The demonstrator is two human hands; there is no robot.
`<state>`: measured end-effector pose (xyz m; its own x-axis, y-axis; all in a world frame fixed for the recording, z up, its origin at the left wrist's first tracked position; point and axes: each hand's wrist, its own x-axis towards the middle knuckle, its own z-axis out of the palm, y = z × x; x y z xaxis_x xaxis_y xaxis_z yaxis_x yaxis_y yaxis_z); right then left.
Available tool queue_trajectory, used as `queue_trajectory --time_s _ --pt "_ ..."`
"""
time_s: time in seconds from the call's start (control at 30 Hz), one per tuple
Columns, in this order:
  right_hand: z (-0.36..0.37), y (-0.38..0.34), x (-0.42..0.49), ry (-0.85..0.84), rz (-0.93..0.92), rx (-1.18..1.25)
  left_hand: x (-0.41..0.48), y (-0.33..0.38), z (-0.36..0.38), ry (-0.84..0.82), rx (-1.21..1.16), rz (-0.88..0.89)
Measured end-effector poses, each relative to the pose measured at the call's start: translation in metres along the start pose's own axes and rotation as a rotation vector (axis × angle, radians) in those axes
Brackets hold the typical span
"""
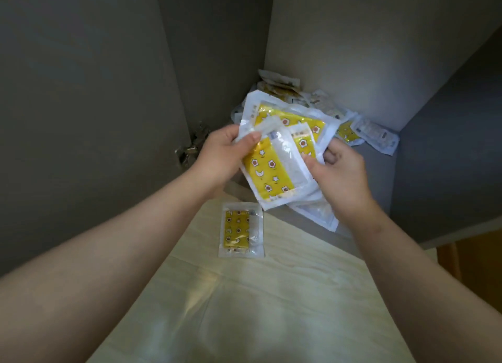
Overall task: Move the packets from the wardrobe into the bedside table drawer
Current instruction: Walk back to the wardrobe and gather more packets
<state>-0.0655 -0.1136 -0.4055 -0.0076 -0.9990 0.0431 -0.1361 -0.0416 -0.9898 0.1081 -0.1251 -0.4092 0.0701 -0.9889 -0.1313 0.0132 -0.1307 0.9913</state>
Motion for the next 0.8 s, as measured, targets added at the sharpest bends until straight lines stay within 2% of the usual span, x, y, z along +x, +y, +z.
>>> queue_trajectory --time_s 0.17,0.33,0.53,0.67,0.8 --pt "0.018 0.007 0.0 -0.052 0.275 0.142 -0.003 -0.014 -0.008 0.052 -0.095 -0.292" --pt "0.023 0.027 -0.009 -0.091 0.522 0.216 -0.013 -0.044 -0.013 0.059 -0.05 -0.43" --pt "0.021 0.047 -0.002 -0.061 0.726 0.341 -0.026 -0.07 -0.018 -0.195 -0.198 -0.491" --pt "0.038 0.044 -0.01 -0.084 0.873 0.408 -0.039 -0.07 -0.02 -0.025 -0.261 -0.565" --pt "0.047 0.016 -0.035 -0.069 1.006 0.427 -0.065 -0.052 -0.027 0.116 -0.138 -0.668"
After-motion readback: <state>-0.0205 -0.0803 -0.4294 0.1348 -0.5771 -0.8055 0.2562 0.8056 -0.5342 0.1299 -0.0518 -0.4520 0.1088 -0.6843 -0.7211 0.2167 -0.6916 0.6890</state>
